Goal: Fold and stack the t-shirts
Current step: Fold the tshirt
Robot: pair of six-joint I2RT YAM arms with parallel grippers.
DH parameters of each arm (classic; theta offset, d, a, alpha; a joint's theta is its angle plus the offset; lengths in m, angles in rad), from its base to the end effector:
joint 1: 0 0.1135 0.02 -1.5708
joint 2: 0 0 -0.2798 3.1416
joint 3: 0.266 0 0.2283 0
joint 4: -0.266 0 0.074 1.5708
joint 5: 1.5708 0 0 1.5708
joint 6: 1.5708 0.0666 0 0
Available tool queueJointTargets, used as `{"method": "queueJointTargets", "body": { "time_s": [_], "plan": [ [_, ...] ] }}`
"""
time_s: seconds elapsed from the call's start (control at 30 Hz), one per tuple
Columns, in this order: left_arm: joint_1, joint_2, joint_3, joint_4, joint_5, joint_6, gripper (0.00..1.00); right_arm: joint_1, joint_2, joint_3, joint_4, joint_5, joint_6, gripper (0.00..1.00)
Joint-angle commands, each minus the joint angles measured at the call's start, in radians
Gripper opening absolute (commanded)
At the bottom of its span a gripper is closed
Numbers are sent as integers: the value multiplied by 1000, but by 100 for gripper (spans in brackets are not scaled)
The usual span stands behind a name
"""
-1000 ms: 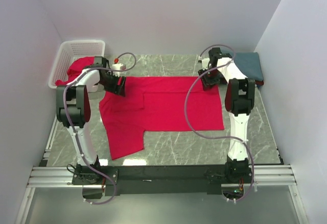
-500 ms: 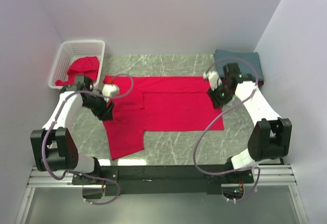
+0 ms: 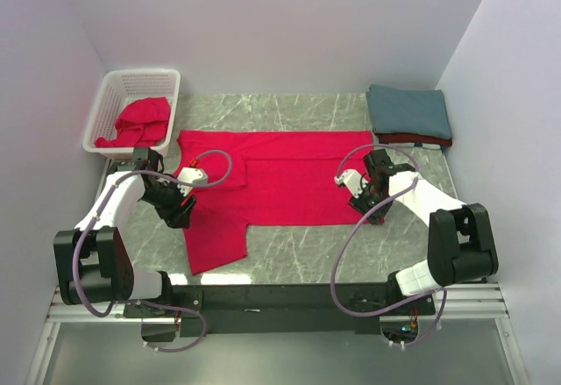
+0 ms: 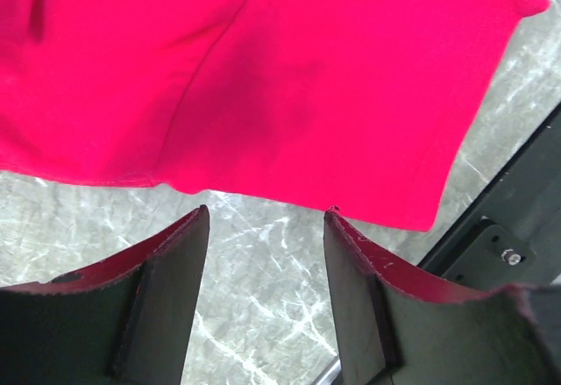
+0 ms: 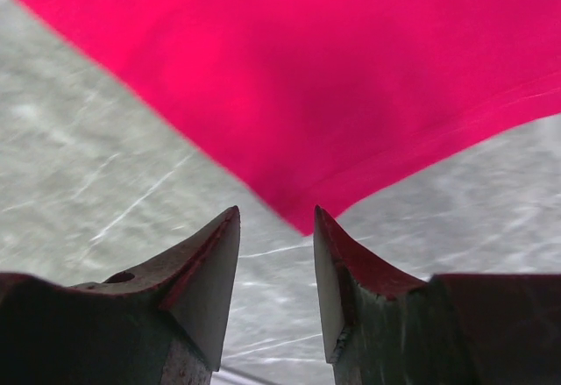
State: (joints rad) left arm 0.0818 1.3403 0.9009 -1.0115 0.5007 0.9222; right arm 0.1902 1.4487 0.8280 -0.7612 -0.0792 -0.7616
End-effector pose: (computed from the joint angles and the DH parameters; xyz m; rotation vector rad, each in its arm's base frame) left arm 0.1987 -0.0158 0.2150 1.1595 2.4917 -0.5366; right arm 0.2213 0.0480 0.1740 -1.3558 2.6065 0.0332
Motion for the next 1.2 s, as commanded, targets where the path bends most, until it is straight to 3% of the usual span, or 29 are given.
{"method": "queueJointTargets", "body": {
  "time_s": [0.0,0.57,0.7,0.83,0.97,1.17],
  "plan": [
    [-1,-15,-16,30,-13,6,61,2,2,-6,83,44,-39,47],
    [-16,-12,-72,86,-27,-5,63,3,90,-64,132,56,-57,45],
    [-48,-27,-128,137,-71,38,58,3,121,-73,149,75,-56,18],
    [-131,-76,-212,239,-157,53,57,2,118,-66,142,78,-47,2],
    [-184,-84,-269,345,-229,11,58,3,114,-53,128,76,-47,0],
    [-205,-53,-234,355,-225,3,56,5,122,-32,105,72,-42,0]
  ]
}}
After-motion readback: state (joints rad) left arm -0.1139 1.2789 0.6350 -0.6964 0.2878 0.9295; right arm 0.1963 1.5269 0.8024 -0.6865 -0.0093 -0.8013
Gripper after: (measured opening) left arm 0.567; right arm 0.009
